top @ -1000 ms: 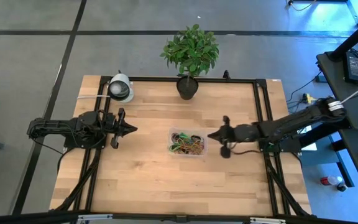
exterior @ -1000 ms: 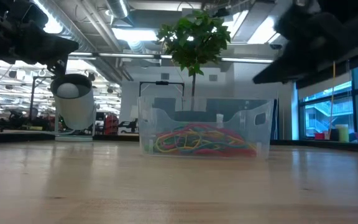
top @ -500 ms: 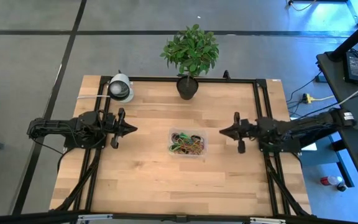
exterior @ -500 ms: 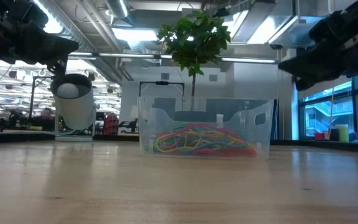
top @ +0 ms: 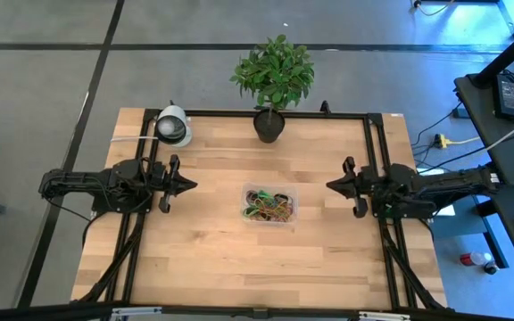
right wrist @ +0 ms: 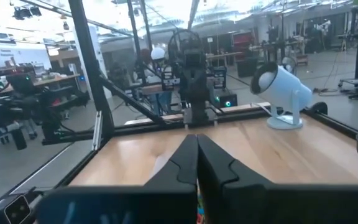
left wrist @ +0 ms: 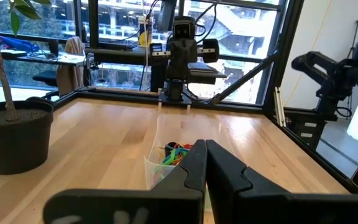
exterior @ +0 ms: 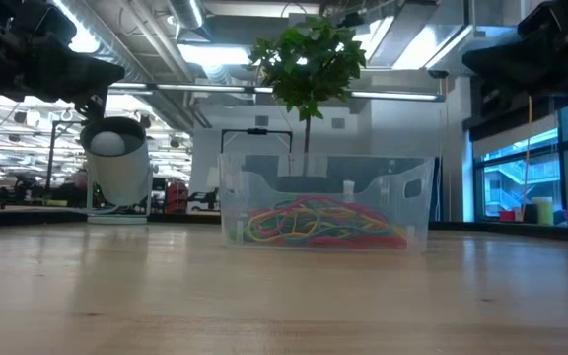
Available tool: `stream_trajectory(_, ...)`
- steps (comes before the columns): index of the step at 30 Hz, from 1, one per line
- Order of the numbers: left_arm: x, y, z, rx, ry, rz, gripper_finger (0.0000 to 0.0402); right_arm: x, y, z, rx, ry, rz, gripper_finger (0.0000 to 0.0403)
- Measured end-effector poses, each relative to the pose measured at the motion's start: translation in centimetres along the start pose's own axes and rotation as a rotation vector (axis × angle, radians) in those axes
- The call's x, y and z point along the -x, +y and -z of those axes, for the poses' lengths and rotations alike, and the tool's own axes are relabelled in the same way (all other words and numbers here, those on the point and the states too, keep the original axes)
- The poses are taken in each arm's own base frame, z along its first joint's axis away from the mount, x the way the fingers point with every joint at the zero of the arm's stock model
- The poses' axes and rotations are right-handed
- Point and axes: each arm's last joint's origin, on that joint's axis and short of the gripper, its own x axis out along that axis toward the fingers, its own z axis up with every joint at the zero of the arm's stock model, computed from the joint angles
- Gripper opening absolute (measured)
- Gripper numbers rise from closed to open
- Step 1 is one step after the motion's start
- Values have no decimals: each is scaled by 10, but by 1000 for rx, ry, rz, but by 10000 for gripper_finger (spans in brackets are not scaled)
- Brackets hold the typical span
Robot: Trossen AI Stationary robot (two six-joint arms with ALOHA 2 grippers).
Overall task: Pick and place rubber bands into bin
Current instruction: Return to Home Position
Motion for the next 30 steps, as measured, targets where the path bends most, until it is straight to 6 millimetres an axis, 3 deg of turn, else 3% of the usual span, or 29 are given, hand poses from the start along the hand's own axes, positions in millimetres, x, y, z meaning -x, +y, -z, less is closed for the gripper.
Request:
stream_trajectory(13,0,0,0,0,0,0,2,18,1,-4,-49,-50,-7,0)
stream_trajectory(30,0,0,0,0,0,0,2,18,-3,9,-96,109,54,21)
